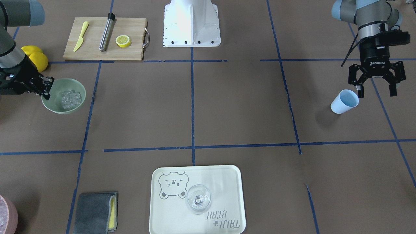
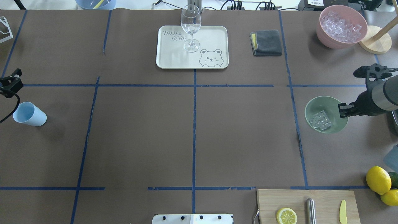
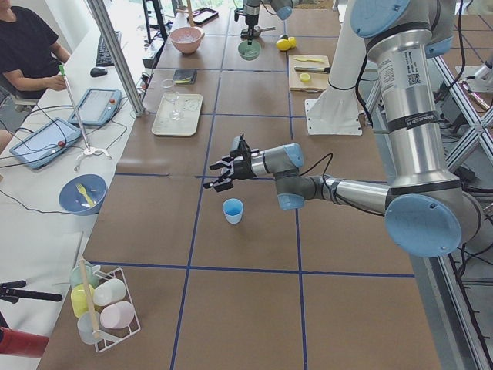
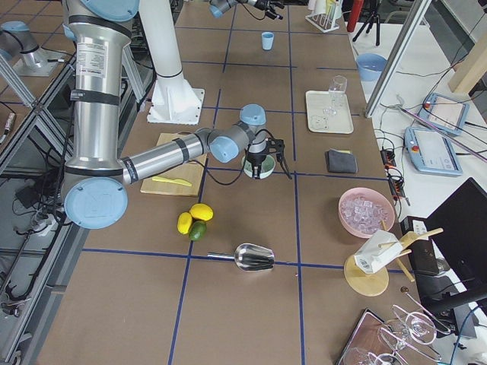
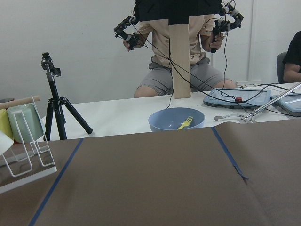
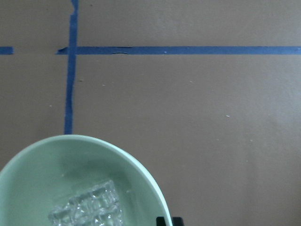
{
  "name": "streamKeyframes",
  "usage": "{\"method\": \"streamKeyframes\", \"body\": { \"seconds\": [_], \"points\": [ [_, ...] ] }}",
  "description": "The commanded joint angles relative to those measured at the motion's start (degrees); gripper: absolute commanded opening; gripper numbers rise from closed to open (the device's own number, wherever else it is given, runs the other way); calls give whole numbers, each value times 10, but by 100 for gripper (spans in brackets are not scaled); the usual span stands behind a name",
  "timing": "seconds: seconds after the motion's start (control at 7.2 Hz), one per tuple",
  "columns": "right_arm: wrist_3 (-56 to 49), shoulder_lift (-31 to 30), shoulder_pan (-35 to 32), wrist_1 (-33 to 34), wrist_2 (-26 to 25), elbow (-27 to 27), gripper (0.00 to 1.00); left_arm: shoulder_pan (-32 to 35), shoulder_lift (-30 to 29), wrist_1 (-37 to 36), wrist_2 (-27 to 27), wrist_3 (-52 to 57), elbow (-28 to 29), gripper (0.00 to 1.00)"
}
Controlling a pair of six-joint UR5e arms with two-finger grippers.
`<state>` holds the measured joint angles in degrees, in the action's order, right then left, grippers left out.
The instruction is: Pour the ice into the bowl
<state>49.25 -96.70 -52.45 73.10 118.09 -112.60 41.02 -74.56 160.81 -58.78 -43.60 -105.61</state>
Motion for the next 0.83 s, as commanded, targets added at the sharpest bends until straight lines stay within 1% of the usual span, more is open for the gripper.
{"method": "streamKeyframes", "body": {
  "seconds": [0.0,0.14,0.28,0.42,0.56,0.69],
  "points": [
    [-12,-34,-17,-80,4,46,0,74,-11,-25,-96,66,-5,100],
    [-6,-43,-20,-196,7,108,0,82,-13,-27,-119,66,-5,100],
    [-4,-52,-27,-218,23,124,0,84,-13,-27,-123,66,-4,100],
    [-5,-53,-32,-218,25,135,11,84,-12,-27,-124,66,-4,100],
    [-12,-53,-42,-220,27,144,81,84,-12,-27,-133,67,0,100],
    [-15,-54,-59,-220,28,144,100,86,-6,-30,-169,68,0,100]
  ]
}}
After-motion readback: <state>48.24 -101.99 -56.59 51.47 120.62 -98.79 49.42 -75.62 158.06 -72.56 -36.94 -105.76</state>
